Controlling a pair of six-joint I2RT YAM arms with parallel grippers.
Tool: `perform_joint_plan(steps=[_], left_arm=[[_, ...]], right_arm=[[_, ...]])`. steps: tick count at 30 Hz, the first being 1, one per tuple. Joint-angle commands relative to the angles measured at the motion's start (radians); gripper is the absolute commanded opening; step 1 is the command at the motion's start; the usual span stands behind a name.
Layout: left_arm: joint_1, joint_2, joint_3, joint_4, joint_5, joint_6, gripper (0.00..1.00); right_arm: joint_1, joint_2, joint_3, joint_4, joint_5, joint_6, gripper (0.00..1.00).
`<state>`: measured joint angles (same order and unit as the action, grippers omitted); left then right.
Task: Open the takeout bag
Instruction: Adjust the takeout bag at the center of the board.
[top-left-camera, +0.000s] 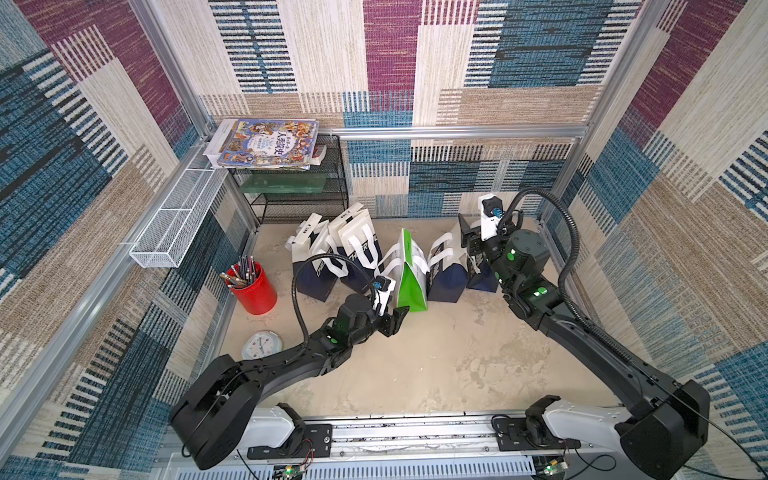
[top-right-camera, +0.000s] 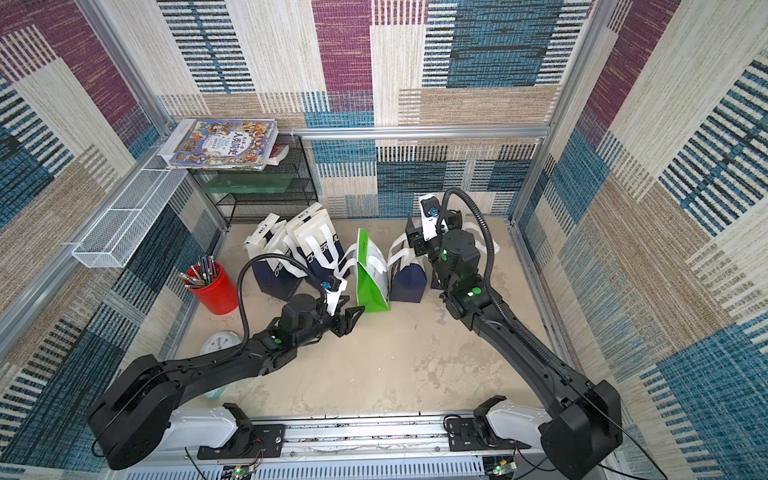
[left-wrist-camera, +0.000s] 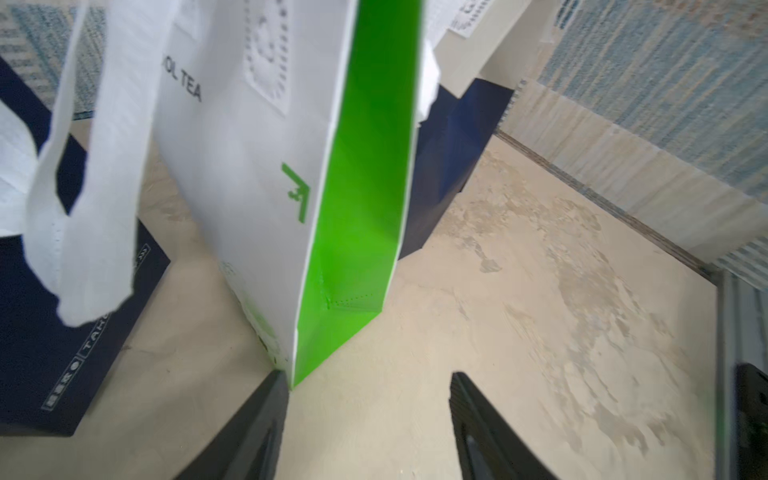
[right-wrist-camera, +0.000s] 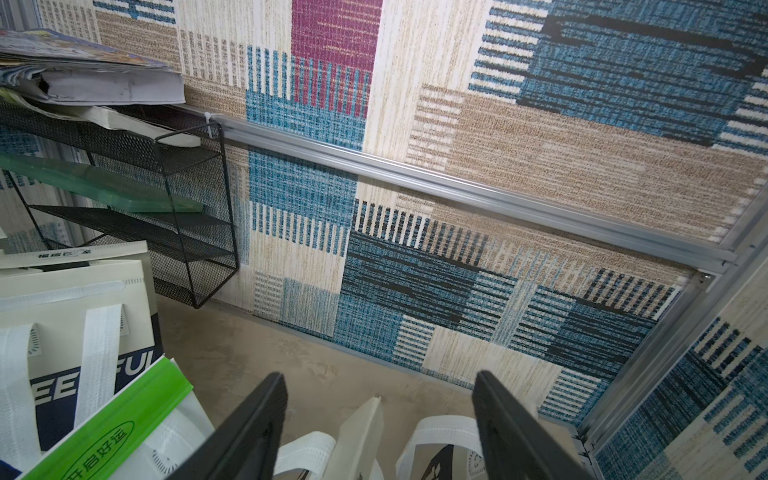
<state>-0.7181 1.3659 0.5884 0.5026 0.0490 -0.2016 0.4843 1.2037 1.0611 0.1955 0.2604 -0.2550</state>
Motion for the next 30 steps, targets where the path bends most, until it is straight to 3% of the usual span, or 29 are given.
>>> perform_joint_plan(steps=[1, 9, 14, 18, 25, 30], left_arm=[[0.0, 0.053, 0.061, 0.095, -0.098, -0.035, 0.61], [0.016, 0.172, 0.184, 0.097, -0.185, 0.05, 0.46], [0.056, 0.212, 0.202, 0.145, -0.149, 0.112, 0.4], [0.09, 0.216, 0.2, 0.154, -0.147, 0.14, 0.4], [0.118, 0.152, 0.146, 0.169, -0.081, 0.114, 0.53], [0.118, 0.094, 0.086, 0.16, -0.027, 0.079, 0.53]], right_arm=[[0.001, -0.003, 0.002, 0.014, -0.018, 0.008, 0.74], [0.001, -0.004, -0.015, 0.013, -0.021, -0.001, 0.74], [0.002, -0.001, -0.024, 0.021, -0.027, -0.021, 0.74], [0.001, 0.011, -0.022, 0.021, -0.047, -0.043, 0.75], [0.003, 0.043, -0.007, 0.006, -0.076, -0.072, 0.78], [0.026, 0.068, -0.02, 0.032, -0.079, -0.102, 0.78]])
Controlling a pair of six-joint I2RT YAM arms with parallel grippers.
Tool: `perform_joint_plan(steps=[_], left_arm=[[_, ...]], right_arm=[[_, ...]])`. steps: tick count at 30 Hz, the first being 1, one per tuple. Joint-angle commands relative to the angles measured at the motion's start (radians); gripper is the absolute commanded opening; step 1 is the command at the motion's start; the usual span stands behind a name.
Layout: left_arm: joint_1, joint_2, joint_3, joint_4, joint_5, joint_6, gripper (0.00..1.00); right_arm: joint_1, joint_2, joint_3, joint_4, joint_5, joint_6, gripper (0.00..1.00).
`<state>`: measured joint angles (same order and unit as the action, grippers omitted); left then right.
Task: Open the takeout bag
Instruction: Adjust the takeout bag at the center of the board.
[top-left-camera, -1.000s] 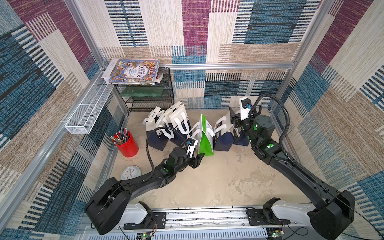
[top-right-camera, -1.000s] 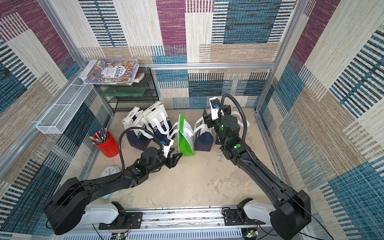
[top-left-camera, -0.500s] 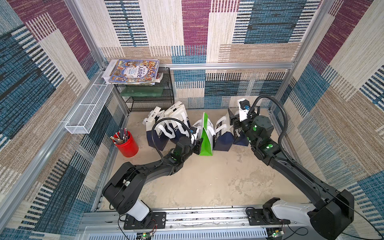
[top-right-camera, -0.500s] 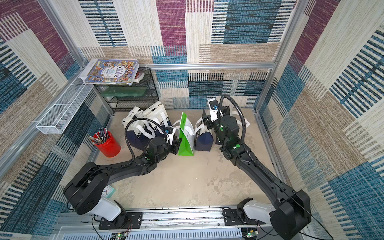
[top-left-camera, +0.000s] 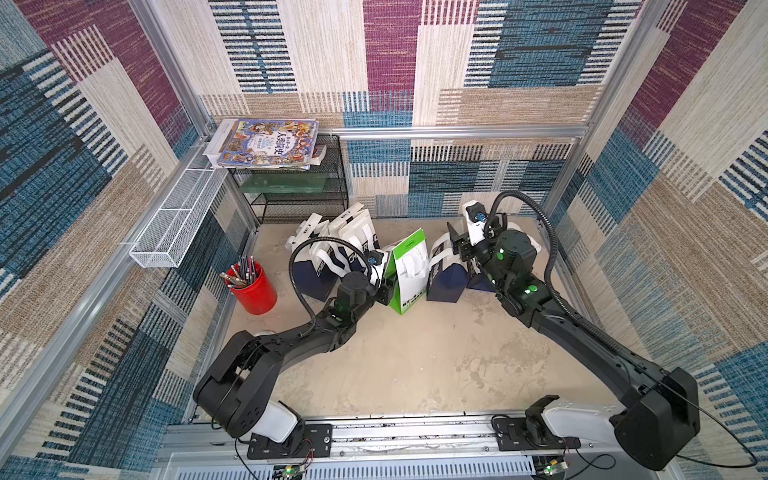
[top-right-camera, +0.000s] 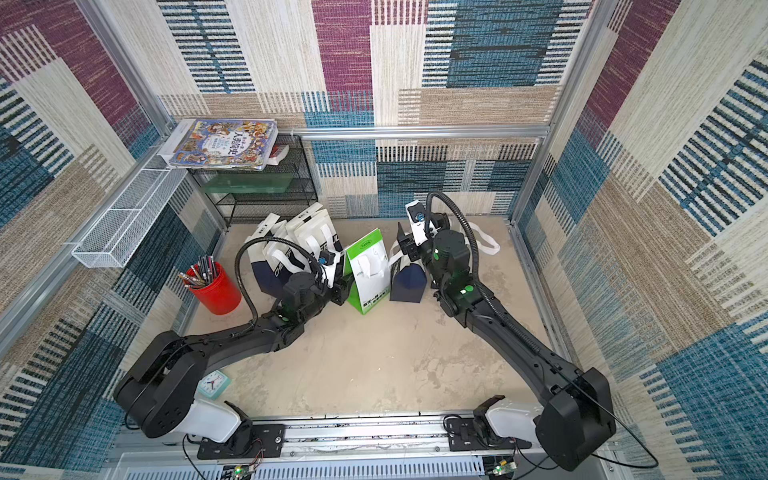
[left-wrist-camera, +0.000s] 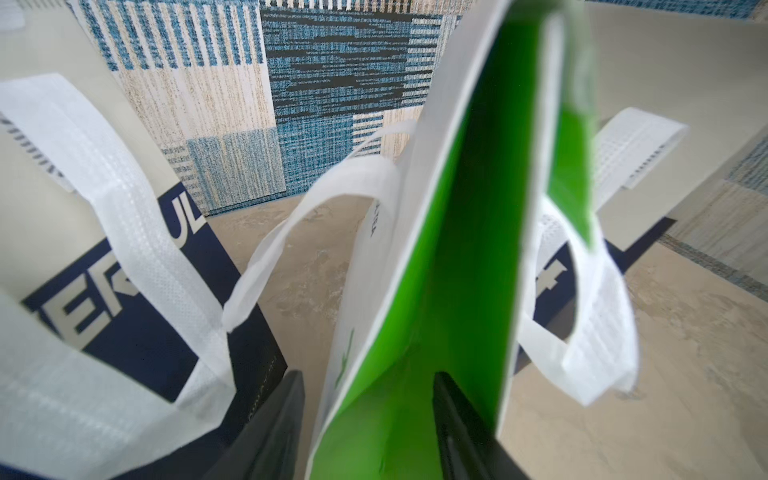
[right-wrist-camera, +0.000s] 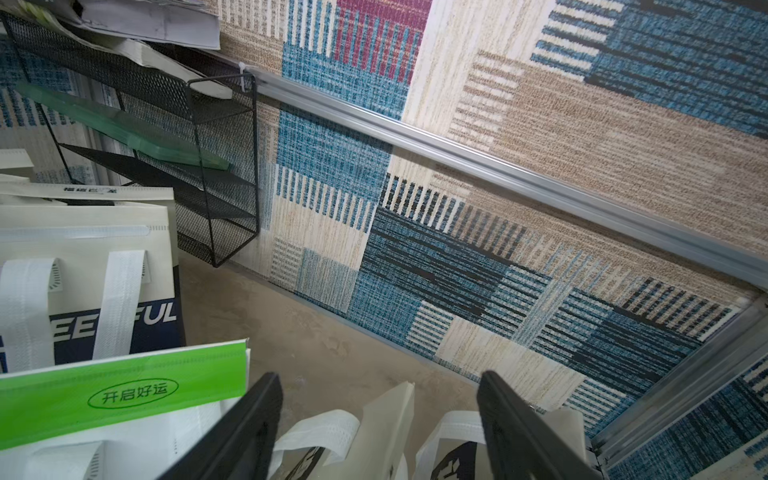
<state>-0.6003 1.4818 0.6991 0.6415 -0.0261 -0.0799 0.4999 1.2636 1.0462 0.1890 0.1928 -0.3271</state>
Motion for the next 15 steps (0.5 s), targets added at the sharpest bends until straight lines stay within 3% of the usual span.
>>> perform_joint_plan(steps=[1, 6, 15], left_arm=[[0.0, -0.038, -0.045, 0.025, 0.055, -0.048, 0.54], [-0.001, -0.113, -0.124, 0.034, 0.127, -0.054, 0.54], [-0.001, -0.187, -0.205, 0.116, 0.181, -0.121, 0.59]], right_arm=[[0.019, 0.011, -0.015, 0.056, -0.012, -0.047, 0.78], [0.073, 0.04, -0.053, 0.129, -0.024, -0.173, 0.79], [0.133, 0.107, -0.009, 0.176, 0.011, -0.226, 0.79]])
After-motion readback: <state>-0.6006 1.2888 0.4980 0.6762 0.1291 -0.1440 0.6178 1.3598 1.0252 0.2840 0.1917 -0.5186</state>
